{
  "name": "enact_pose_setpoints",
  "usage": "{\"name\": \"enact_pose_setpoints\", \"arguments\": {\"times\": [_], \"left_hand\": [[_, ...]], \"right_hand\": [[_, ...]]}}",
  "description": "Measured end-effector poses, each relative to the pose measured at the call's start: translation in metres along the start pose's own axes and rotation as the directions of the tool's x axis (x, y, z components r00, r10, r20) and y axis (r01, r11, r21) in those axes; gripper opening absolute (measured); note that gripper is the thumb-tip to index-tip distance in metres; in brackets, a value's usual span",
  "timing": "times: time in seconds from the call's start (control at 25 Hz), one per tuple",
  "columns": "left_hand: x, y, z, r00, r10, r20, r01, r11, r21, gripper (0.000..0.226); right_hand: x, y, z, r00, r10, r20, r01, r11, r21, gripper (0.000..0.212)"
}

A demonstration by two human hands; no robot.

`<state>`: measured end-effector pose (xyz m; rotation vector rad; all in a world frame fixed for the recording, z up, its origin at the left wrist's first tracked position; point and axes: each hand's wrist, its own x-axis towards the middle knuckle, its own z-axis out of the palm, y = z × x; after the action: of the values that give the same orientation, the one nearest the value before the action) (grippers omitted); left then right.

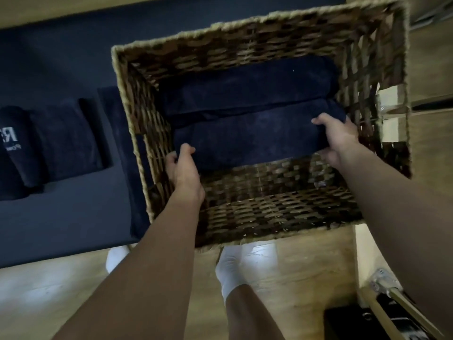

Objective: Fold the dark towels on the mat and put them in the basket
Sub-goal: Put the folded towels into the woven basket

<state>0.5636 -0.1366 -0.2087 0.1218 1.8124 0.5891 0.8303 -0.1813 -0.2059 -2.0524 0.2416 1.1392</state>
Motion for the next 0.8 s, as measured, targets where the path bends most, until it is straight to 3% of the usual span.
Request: {"name": "enact_pose_setpoints", "arguments": {"times": [0.12,0.28,0.44,0.52,0.6,0.64,0.72,0.8], "left_hand": [[0.013,-0.001,0.008,1.0,0.001,0.01,-0.002,1.0,0.014,0.024],[0.013,0.004,0.013,0.998,-0.061,-0.004,0.061,0.977,0.203,0.055],[-0.007,0.023,0.007,0.995,-0.104,0.001,0.093,0.897,0.433,0.074],[-0.023,0.039,0.005,0.99,-0.058,0.126,-0.033,0.784,0.62,0.077],[-0.04,0.064,-0.006,0.96,-0.007,0.279,-0.202,0.672,0.713,0.065],[-0.046,0.078,-0.015,0.932,0.027,0.361,-0.287,0.665,0.689,0.05],[-0.053,0.107,-0.039,0.865,0.144,0.481,-0.411,0.754,0.513,0.018],[-0.054,0.134,-0.066,0.831,0.268,0.487,-0.453,0.834,0.315,0.016]], "right_hand": [[0.005,0.002,0.005,0.999,-0.036,-0.005,0.035,0.992,-0.118,0.048],[0.007,-0.006,0.009,0.992,-0.112,-0.065,0.085,0.941,-0.327,0.054],[-0.028,-0.016,0.02,0.953,-0.251,-0.171,0.087,0.766,-0.637,0.076],[-0.059,-0.015,0.037,0.913,-0.39,-0.117,0.197,0.676,-0.71,0.079],[-0.105,-0.009,0.072,0.866,-0.498,-0.036,0.354,0.663,-0.66,0.073],[-0.131,-0.004,0.095,0.856,-0.517,-0.016,0.409,0.695,-0.592,0.069],[-0.185,0.012,0.141,0.865,-0.501,-0.029,0.45,0.8,-0.397,0.058],[-0.235,0.037,0.18,0.908,-0.414,-0.059,0.399,0.9,-0.176,0.047]]}}
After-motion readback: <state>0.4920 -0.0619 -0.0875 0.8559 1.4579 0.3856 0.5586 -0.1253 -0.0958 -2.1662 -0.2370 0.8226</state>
